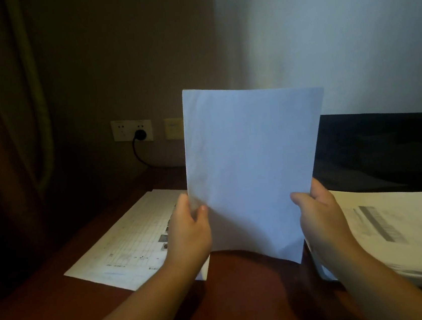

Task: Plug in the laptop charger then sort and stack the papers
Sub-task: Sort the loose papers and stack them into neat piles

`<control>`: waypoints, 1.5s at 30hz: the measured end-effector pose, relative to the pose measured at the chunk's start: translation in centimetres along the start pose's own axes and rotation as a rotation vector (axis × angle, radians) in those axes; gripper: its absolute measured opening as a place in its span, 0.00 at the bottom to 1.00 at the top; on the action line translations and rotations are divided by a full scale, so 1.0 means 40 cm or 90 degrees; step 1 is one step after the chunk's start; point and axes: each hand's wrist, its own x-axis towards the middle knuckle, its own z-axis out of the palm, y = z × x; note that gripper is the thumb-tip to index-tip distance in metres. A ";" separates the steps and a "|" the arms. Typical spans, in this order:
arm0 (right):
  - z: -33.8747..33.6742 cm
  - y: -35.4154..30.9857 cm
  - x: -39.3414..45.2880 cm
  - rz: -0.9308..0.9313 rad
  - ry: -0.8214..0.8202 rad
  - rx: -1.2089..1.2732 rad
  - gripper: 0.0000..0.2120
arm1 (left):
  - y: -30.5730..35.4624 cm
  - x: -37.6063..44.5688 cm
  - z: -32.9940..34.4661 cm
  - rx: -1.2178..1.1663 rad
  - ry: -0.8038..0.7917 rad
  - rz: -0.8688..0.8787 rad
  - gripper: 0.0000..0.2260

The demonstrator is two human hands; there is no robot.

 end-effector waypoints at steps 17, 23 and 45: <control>-0.198 -0.013 -0.032 0.211 0.058 0.188 0.05 | 0.157 0.086 0.083 0.296 -0.035 0.134 0.23; -0.293 0.008 -0.075 0.216 0.209 0.248 0.03 | 0.165 -0.015 0.193 0.072 -0.100 -0.002 0.21; -0.347 0.031 -0.083 0.331 0.271 0.261 0.03 | 0.145 -0.138 0.376 0.069 -0.361 -0.116 0.14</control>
